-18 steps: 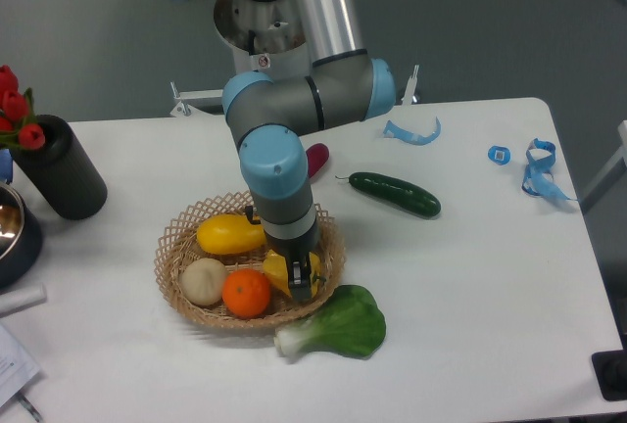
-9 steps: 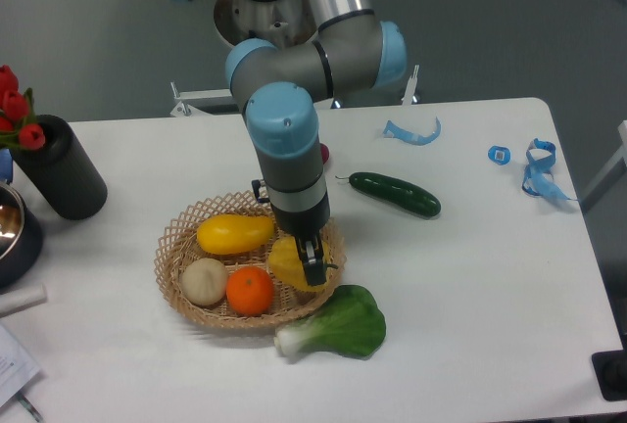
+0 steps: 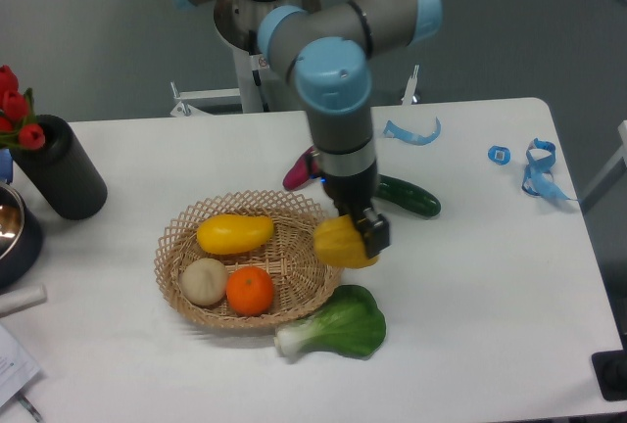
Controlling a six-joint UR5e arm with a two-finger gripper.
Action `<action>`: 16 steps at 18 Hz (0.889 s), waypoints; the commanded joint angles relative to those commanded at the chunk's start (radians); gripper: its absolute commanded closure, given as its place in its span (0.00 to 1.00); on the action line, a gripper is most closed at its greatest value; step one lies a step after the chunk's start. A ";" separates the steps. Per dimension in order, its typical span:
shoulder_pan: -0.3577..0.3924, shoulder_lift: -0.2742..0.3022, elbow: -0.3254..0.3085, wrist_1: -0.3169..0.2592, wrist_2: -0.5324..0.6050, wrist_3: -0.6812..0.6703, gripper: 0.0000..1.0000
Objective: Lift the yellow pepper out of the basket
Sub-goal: 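Lift the yellow pepper out of the basket and carry it beside the cucumber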
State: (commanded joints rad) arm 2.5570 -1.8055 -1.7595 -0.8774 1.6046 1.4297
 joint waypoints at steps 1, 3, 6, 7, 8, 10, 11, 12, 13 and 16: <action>0.028 0.000 0.002 0.000 -0.009 -0.006 0.43; 0.086 0.000 0.009 0.000 -0.043 -0.009 0.43; 0.158 -0.012 0.028 -0.009 -0.074 -0.009 0.43; 0.179 -0.027 0.047 -0.026 -0.072 -0.008 0.43; 0.199 -0.040 0.069 -0.058 -0.071 -0.003 0.43; 0.212 -0.058 0.118 -0.127 -0.066 0.001 0.43; 0.218 -0.060 0.144 -0.150 -0.066 0.001 0.43; 0.223 -0.067 0.162 -0.170 -0.065 0.001 0.43; 0.223 -0.071 0.173 -0.181 -0.064 0.001 0.43; 0.236 -0.068 0.170 -0.183 -0.064 0.001 0.43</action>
State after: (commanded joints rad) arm 2.7933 -1.8730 -1.5892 -1.0600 1.5401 1.4312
